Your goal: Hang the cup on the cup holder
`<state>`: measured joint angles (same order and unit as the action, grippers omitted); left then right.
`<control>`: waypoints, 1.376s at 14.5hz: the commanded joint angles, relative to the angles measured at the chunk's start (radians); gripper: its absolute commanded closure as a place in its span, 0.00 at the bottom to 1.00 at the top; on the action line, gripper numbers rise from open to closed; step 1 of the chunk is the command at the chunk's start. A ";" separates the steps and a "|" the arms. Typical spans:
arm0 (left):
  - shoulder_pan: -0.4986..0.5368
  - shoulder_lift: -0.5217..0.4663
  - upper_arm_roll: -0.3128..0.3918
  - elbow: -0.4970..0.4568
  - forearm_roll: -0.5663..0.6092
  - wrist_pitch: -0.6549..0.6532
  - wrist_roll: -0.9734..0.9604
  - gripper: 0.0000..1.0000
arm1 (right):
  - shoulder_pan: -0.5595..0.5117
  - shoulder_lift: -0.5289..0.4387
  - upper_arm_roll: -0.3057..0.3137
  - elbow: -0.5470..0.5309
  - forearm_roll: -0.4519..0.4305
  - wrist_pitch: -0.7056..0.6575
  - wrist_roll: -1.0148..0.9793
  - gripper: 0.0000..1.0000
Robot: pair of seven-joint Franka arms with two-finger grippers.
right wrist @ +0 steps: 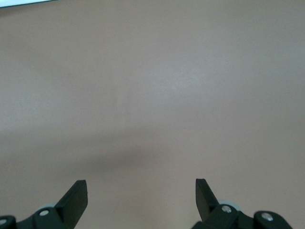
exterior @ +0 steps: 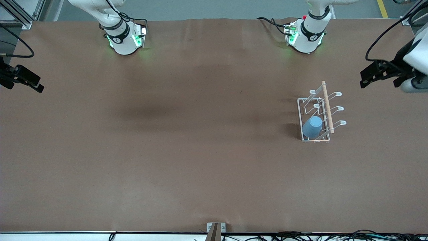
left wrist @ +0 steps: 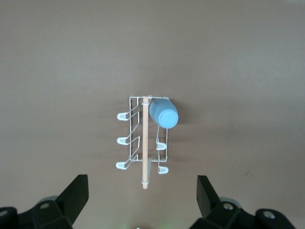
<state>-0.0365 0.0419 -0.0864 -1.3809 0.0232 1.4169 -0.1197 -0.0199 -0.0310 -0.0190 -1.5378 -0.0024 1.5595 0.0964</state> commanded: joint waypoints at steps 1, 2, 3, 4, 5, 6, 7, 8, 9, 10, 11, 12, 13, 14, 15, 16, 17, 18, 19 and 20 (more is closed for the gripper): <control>-0.032 -0.086 0.020 -0.098 -0.012 0.027 -0.012 0.00 | -0.006 0.003 0.001 0.012 0.015 -0.010 -0.004 0.00; -0.036 -0.086 0.020 -0.095 -0.014 0.028 -0.018 0.00 | -0.005 0.003 0.001 0.012 0.015 -0.010 -0.004 0.00; -0.037 -0.080 0.020 -0.092 -0.014 0.033 -0.018 0.00 | -0.005 0.003 0.001 0.012 0.015 -0.010 -0.004 0.00; -0.037 -0.076 0.020 -0.090 -0.012 0.040 -0.020 0.00 | -0.005 0.003 0.001 0.012 0.015 -0.012 -0.004 0.00; -0.037 -0.057 0.020 -0.090 -0.011 0.045 -0.021 0.00 | -0.005 0.003 0.001 0.012 0.015 -0.012 -0.004 0.00; -0.034 -0.051 0.020 -0.090 -0.012 0.048 -0.029 0.00 | -0.006 0.003 0.001 0.010 0.015 -0.012 -0.004 0.00; -0.031 -0.059 0.020 -0.096 -0.014 0.059 -0.041 0.00 | -0.011 0.003 0.001 0.010 0.015 -0.016 -0.006 0.00; -0.029 -0.062 0.022 -0.096 -0.014 0.060 -0.046 0.00 | -0.015 0.003 0.001 0.011 0.016 -0.022 -0.006 0.00; -0.034 -0.062 0.028 -0.099 -0.014 0.059 -0.055 0.00 | -0.018 0.003 0.001 0.012 0.016 -0.022 -0.006 0.00; -0.036 -0.062 0.028 -0.101 -0.014 0.059 -0.072 0.00 | -0.021 0.003 0.004 0.012 0.016 -0.021 -0.006 0.00; -0.033 -0.065 0.028 -0.105 -0.015 0.057 -0.081 0.00 | -0.029 0.005 0.005 0.010 0.018 -0.019 -0.006 0.00; -0.033 -0.066 0.045 -0.109 -0.025 0.056 -0.081 0.00 | -0.035 0.005 0.007 0.010 0.018 -0.021 -0.006 0.00; -0.036 -0.066 0.059 -0.109 -0.049 0.054 -0.081 0.00 | -0.041 0.005 0.013 0.010 0.018 -0.019 -0.007 0.00; -0.036 -0.066 0.062 -0.110 -0.058 0.054 -0.081 0.00 | -0.058 0.005 0.028 0.010 0.018 -0.019 -0.007 0.00; -0.034 -0.066 0.062 -0.112 -0.058 0.054 -0.080 0.00 | -0.095 0.005 0.065 0.010 0.018 -0.019 -0.006 0.00; -0.034 -0.066 0.062 -0.113 -0.057 0.053 -0.075 0.00 | -0.103 0.005 0.083 0.010 0.018 -0.019 -0.006 0.00; -0.034 -0.066 0.062 -0.118 -0.057 0.054 -0.069 0.00 | -0.100 0.003 0.083 0.010 0.018 -0.021 -0.006 0.00; -0.034 -0.066 0.062 -0.119 -0.055 0.054 -0.064 0.00 | -0.095 0.003 0.083 0.011 0.018 -0.021 -0.006 0.00; -0.034 -0.065 0.062 -0.119 -0.048 0.054 -0.061 0.00 | -0.089 0.003 0.080 0.012 0.018 -0.021 -0.006 0.00; -0.036 -0.063 0.060 -0.119 -0.045 0.056 -0.060 0.00 | -0.081 0.003 0.079 0.012 0.016 -0.021 -0.006 0.00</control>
<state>-0.0639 -0.0055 -0.0315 -1.4814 -0.0198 1.4650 -0.1896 -0.0903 -0.0303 0.0465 -1.5378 -0.0014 1.5491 0.0964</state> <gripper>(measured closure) 0.000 0.000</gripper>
